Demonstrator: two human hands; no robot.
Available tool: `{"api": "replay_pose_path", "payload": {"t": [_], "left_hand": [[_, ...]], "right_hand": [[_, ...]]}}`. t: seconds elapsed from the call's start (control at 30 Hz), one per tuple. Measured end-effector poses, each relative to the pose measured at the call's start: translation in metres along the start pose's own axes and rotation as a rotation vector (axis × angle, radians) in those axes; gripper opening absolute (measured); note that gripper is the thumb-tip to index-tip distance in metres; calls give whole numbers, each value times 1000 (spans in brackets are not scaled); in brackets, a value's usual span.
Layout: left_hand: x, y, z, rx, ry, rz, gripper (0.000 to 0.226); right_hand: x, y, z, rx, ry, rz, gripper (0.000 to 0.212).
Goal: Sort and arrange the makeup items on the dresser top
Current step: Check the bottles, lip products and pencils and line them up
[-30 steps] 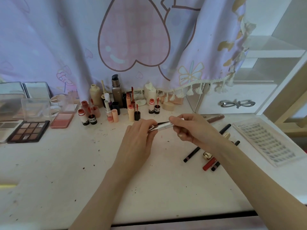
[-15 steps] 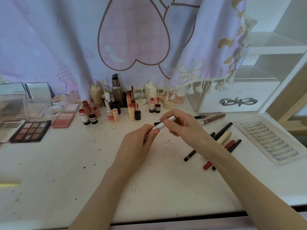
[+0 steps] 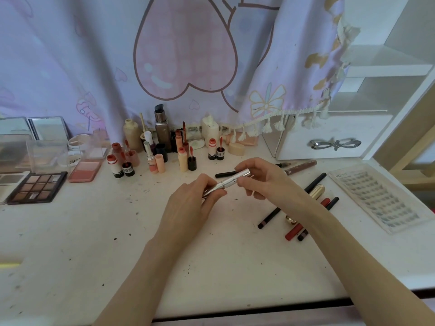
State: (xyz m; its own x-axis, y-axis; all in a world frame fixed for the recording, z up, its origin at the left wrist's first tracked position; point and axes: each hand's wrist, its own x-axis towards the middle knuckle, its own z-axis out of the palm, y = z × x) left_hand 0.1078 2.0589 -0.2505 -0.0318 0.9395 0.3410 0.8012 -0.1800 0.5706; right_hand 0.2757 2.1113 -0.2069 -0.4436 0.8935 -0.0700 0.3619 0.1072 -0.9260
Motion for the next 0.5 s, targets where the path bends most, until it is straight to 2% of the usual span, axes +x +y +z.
{"api": "replay_pose_path", "payload": {"t": [0.13,0.17,0.27,0.3,0.37,0.5], "left_hand": [[1,1,0,15,-50,-17,23],[1,1,0,14,-60,-21,24],[2,-1,1,3,-68,-35,25],[2,-2,1,-1,-60,-37,25],[2,-2,1,-7,-53,-36,24],[1,-1,0,-7,-71,-27,21]], "right_hand": [[3,1,8,-234,66,88,42],[3,2,8,-225,83,87,40],[2,2,3,22,9,72,9],[2,0,0,92,-26,79,5],[1,0,0,95,-49,121,16],[2,0,6,-87,3,163,35]]}}
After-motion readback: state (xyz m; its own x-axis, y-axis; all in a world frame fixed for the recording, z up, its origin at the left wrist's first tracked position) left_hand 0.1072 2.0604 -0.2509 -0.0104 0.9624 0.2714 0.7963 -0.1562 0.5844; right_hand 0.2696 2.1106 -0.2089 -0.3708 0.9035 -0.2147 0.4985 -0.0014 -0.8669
